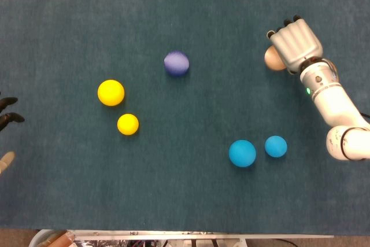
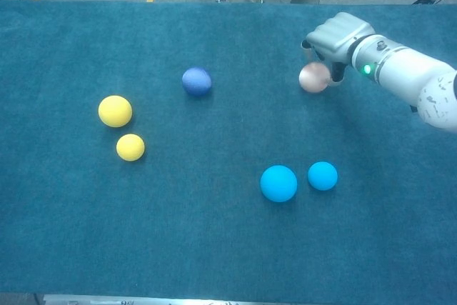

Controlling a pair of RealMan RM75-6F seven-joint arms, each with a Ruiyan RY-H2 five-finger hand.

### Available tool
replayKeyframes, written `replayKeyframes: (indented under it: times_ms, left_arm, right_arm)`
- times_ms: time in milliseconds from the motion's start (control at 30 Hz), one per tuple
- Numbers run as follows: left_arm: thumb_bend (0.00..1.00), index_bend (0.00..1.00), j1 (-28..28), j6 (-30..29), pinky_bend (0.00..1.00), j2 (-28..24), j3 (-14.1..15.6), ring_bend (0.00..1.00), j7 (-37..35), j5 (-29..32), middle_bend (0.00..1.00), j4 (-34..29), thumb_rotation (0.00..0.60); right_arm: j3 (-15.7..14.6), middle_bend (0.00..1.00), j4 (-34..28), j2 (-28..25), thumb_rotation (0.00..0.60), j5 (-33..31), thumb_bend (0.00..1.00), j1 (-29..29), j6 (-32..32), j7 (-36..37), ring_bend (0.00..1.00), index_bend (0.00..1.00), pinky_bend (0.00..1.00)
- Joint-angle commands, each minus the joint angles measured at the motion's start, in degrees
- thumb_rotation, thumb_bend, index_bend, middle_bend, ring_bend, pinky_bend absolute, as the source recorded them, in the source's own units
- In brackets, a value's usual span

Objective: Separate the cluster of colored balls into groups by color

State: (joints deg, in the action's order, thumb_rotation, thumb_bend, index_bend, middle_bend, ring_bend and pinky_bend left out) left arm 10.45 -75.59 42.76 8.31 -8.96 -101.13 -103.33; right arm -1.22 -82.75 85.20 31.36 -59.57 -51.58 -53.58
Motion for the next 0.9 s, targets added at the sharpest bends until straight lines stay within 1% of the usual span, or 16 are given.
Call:
replayKeyframes:
  times_ms: [33, 267, 567, 700, 900]
  left_arm:
    - [0.29, 0.27, 0.1, 0.1, 0.08, 0.0, 0.0, 0.03, 0.1, 0.0, 0.13, -0.1, 0.6]
    - [0.3, 0.27, 0.2, 0.4, 0.08, 0.0, -0.2, 0.03, 0.1, 0.5, 0.13, 0.0, 0.6]
    - [0.29, 0.27, 0.7, 0.6, 0.08, 0.2, -0.6, 0.03, -0.1, 0.7, 0.13, 0.0, 0.6]
    - [0.29, 0.27, 0.8, 0.2, 0.08, 0.4, -1.2, 0.03, -0.7, 1.4, 0.13, 0.5, 0.6]
    - [0.29, 0.27, 0.4, -1.4, 0.08, 2.8, -3.1, 0.03, -0.1, 4.3, 0.13, 3.0, 0.6]
  right_arm:
    - [-0.1, 0.4, -0.1, -0.1, 0.6, 0.1, 0.21, 0.1, 0.0, 0.1, 0.24, 0.28, 0.25]
    - [0.1, 0.39, -0.2, -0.4, 0.6, 0.6, 0.21, 0.3, 0.1, 1.1, 0.23, 0.27, 0.25]
    - [1.0, 0.39, -3.0, -2.9, 0.6, 1.9, 0.2, 0.7, -0.8, 2.8, 0.23, 0.27, 0.25]
    - [2.0, 0.39, -6.0, -5.7, 0.6, 3.2, 0.2, 1.5, -2.4, 4.9, 0.23, 0.27, 0.25]
    - [2.9, 0.39, -11.4, -12.0, 0.6, 6.6, 0.2, 5.7, -5.7, 11.6, 0.23, 0.27, 0.25]
